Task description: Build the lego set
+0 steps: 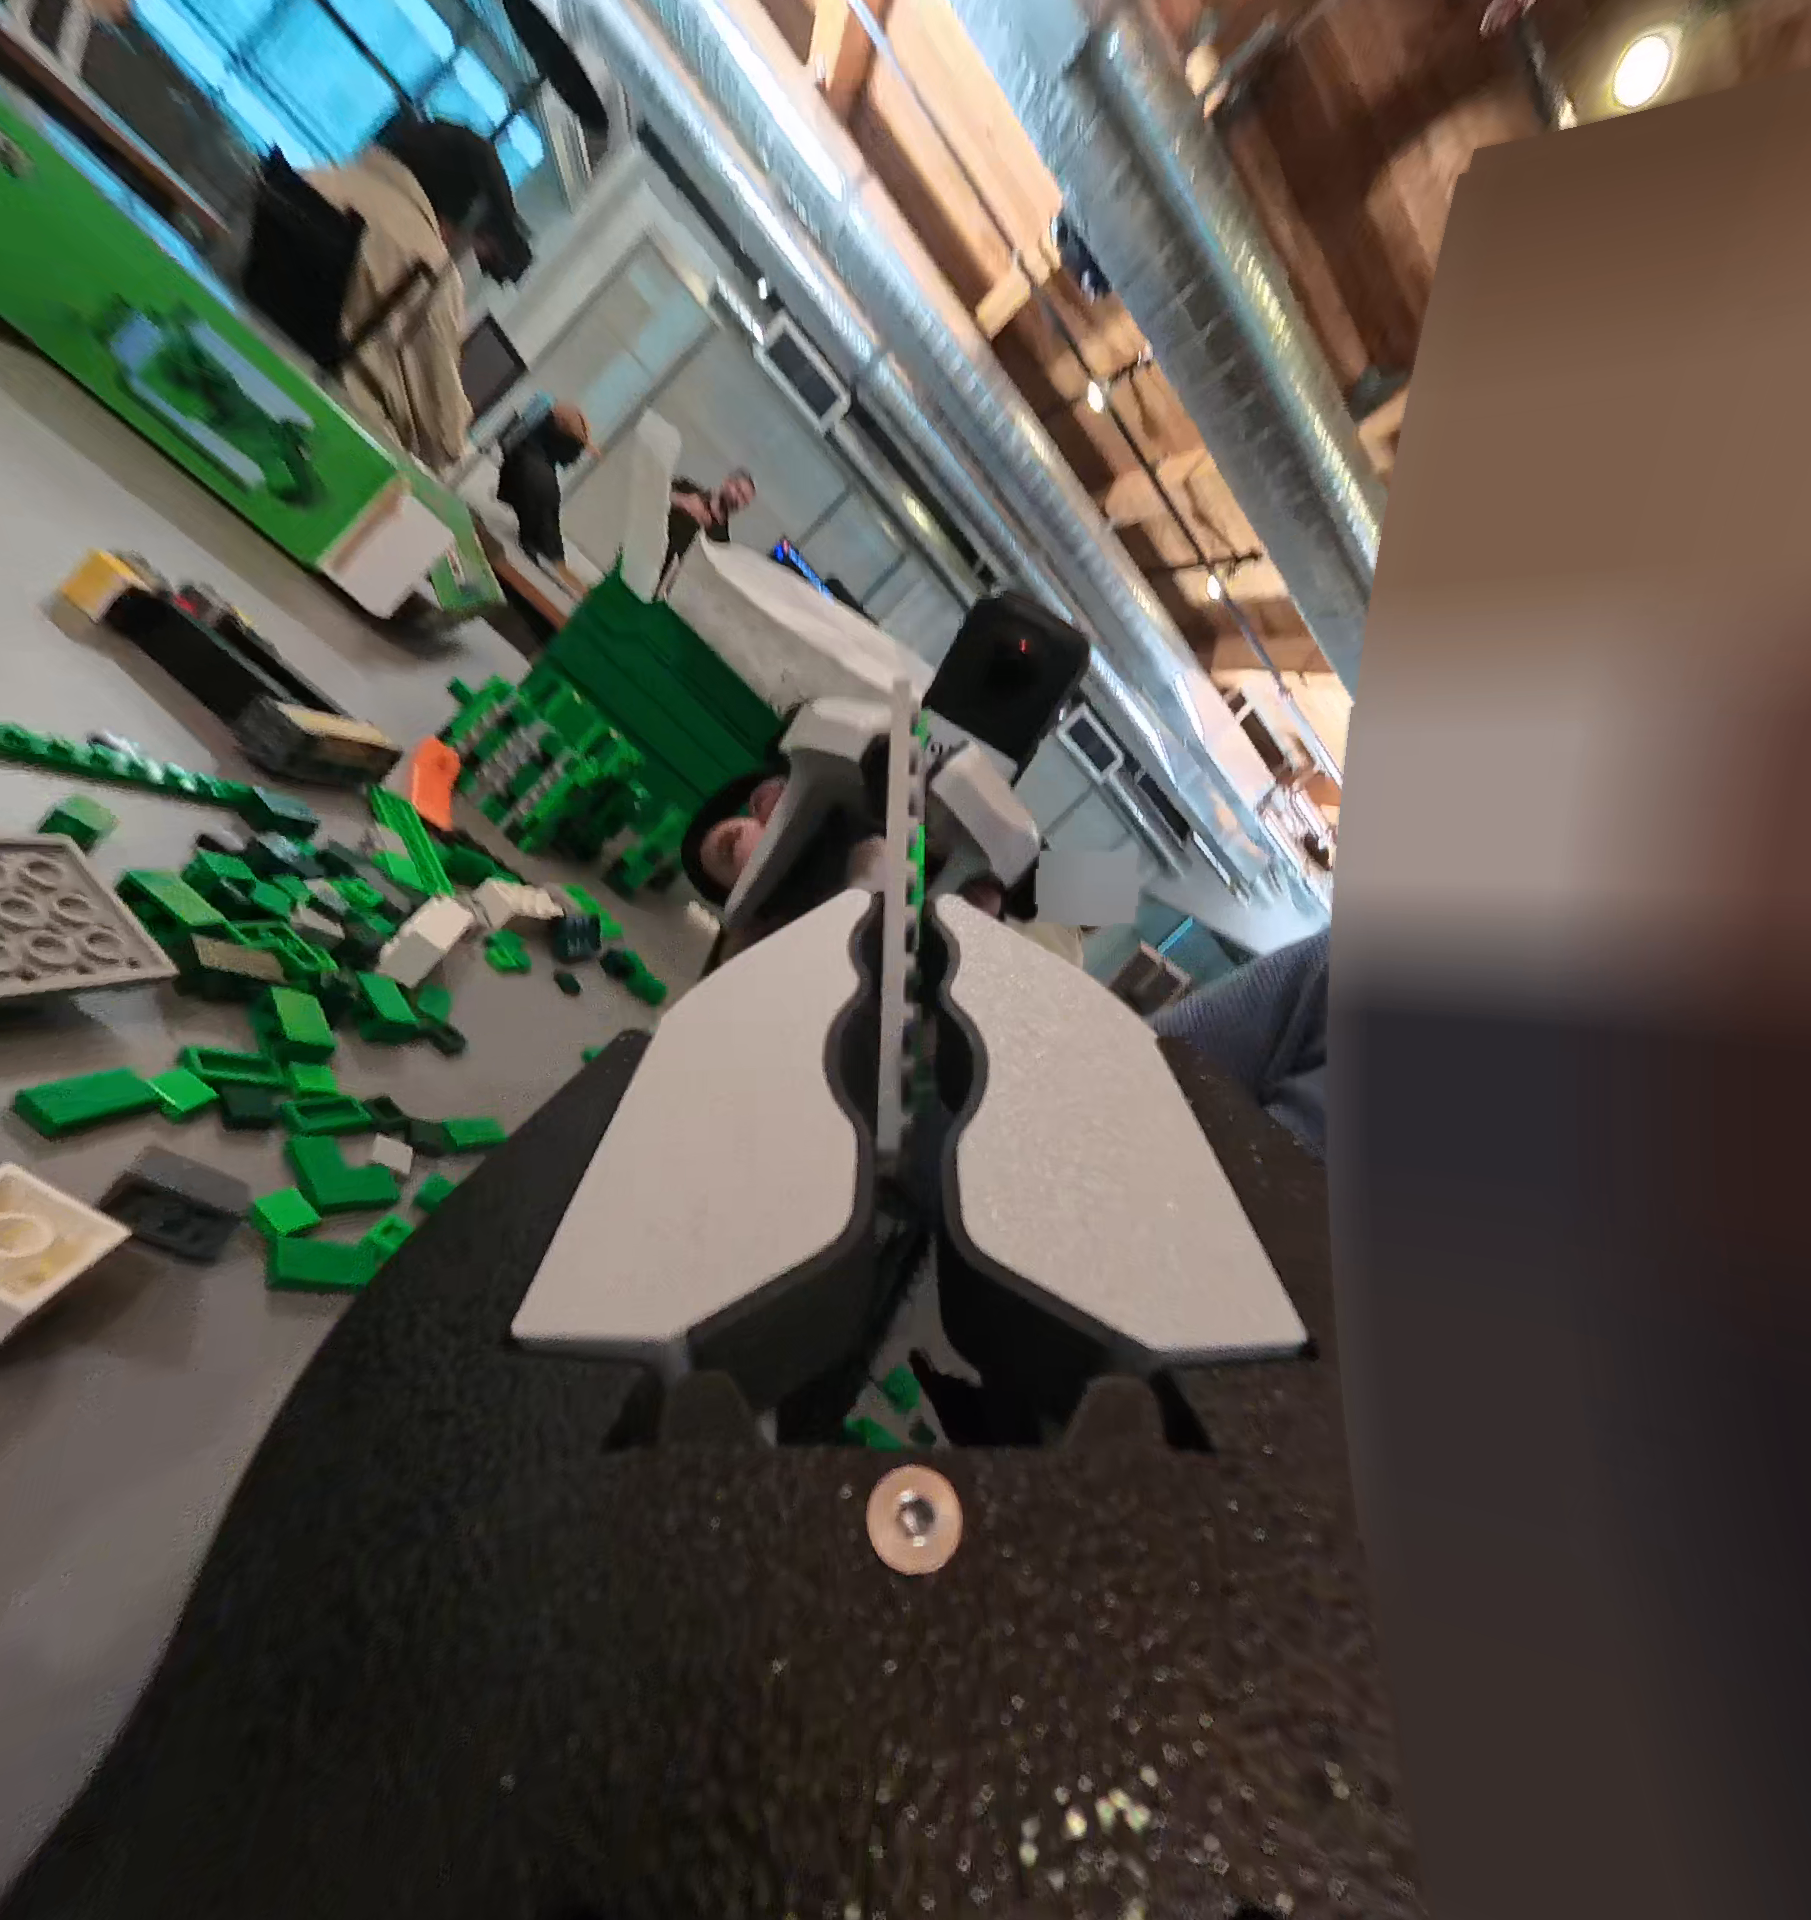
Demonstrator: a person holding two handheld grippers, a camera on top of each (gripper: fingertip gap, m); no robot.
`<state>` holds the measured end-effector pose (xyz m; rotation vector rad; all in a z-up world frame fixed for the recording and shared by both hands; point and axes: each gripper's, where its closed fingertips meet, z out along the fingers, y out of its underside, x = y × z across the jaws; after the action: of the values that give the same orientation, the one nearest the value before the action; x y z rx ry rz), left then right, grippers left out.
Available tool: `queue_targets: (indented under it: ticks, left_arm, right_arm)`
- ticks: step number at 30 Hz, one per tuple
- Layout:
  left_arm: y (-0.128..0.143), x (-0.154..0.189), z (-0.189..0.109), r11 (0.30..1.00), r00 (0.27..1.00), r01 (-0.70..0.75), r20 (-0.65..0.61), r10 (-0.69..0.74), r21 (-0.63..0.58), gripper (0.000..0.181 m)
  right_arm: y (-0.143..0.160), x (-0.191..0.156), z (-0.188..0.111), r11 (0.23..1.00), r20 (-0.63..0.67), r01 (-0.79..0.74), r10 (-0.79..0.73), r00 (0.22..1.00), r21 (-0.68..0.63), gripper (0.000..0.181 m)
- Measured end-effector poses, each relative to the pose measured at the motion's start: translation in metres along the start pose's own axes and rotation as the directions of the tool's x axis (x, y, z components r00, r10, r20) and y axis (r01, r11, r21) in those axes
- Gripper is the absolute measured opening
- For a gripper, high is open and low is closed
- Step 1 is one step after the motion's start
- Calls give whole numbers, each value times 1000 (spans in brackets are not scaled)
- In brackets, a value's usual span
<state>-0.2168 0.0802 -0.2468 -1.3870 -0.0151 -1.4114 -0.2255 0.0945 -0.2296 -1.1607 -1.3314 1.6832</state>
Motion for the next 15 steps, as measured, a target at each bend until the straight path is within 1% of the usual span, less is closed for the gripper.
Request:
queue_targets:
  ticks: [2,4,7,9,10,13,15]
  left_arm:
    - [7,0,2,998,1000,-13,11,14,-55,5]
    - [10,-1,1,996,999,-29,23,31,-83,6]
    - [8,-7,-1,995,995,-61,70,67,-78,10]
    - [5,-3,-1,997,998,-43,44,46,-57,19]
    - [5,-2,-1,998,999,-25,29,26,-49,19]
    - [9,-1,2,997,1000,25,2,-25,-68,19]
    - [14,0,4,995,1000,24,-3,-24,-97,15]
  right_arm:
    - [2,-1,0,1000,13,6,-5,1000,-14,9]
    - [4,-2,1,999,38,8,-6,999,-38,8]
    - [8,-7,-1,995,110,-1,12,994,-98,7]
    - [16,-9,-2,986,147,4,20,989,-165,7]
    - [20,-9,-3,981,161,10,22,987,-193,7]
    - [29,-15,-4,968,206,13,40,978,-252,6]
    - [30,-18,-5,967,227,12,48,973,-256,6]
